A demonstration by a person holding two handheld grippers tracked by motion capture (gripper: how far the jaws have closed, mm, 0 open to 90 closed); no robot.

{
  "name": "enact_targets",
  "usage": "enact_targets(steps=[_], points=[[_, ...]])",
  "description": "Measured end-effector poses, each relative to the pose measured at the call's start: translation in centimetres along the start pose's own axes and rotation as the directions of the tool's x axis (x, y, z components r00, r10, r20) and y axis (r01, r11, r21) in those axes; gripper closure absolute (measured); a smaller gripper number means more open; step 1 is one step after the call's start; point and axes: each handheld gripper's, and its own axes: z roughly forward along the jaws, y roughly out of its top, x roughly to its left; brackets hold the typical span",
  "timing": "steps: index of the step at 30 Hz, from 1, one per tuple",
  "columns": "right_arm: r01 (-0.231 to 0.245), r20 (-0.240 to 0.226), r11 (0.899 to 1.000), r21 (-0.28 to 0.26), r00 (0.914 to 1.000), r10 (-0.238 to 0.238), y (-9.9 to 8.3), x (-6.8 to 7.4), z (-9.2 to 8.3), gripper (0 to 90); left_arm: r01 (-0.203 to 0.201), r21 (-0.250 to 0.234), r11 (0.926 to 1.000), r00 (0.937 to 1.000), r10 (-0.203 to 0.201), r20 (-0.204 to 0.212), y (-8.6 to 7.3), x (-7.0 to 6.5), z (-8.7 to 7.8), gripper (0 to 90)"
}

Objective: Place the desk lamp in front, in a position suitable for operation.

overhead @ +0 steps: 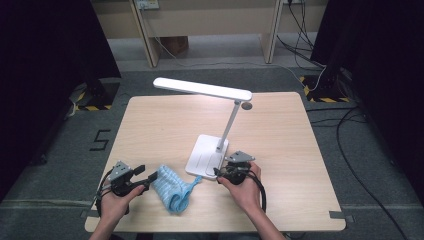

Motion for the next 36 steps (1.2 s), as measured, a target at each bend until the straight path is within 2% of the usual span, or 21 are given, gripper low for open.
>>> enact_targets(steps=[4, 8, 12, 18, 21, 25, 28, 31, 36], points=[[-0.03, 0.012, 0.999, -0.02, 0.9995, 0.03, -0.4, -1.3, -0.6, 32.8, -0.018, 0.001, 0.9998, 0.9994, 0.018, 0.03, 0.5, -0.6, 0.2, 39.3], [-0.014, 0.02, 0.999, -0.036, 0.9997, 0.015, -0.2, -2.4, -1.1, 34.8, -0.033, -0.008, 0.9994, 0.9983, 0.034, 0.048, 1.4, -1.5, 0.6, 41.3], [-0.039, 0.015, 0.996, -0.074, 0.9991, 0.041, 0.4, -3.8, -1.4, 35.0, -0.053, -0.005, 0.9986, 0.9961, 0.053, 0.07, 2.7, -2.6, 1.1, 43.7], [-0.015, 0.021, 0.994, -0.112, 0.9996, 0.017, 2.4, -5.3, -1.8, 37.5, -0.083, 0.058, 0.9948, 0.9908, 0.077, 0.112, 4.7, -4.5, 3.0, 48.4], [-0.028, 0.012, 0.992, -0.122, 0.9995, 0.029, 3.3, -5.7, -2.0, 40.6, -0.106, 0.085, 0.9907, 0.9857, 0.093, 0.141, 5.2, -5.5, 4.1, 49.2], [-0.019, 0.004, 0.992, -0.125, 0.9998, 0.02, 4.0, -6.0, -2.0, 41.8, -0.127, 0.108, 0.986, 0.979, 0.107, 0.174, 5.7, -6.5, 5.5, 50.8], [-0.014, 0.0, 0.991, -0.134, 0.9999, 0.014, 4.5, -6.2, -2.0, 41.4, -0.148, 0.15, 0.9774, 0.9749, 0.119, 0.188, 5.8, -6.8, 6.9, 51.4], [0.001, -0.005, 0.989, -0.151, 1.0, -0.002, 5.2, -6.3, -2.0, 39.9, -0.153, 0.179, 0.9719, 0.9728, 0.117, 0.2, 5.7, -7.0, 8.3, 51.0], [0.02, -0.011, 0.983, -0.18, 0.9997, -0.022, 6.2, -6.4, -1.9, 36.1, -0.172, 0.209, 0.9627, 0.972, 0.132, 0.195, 5.2, -7.0, 9.9, 45.4]])
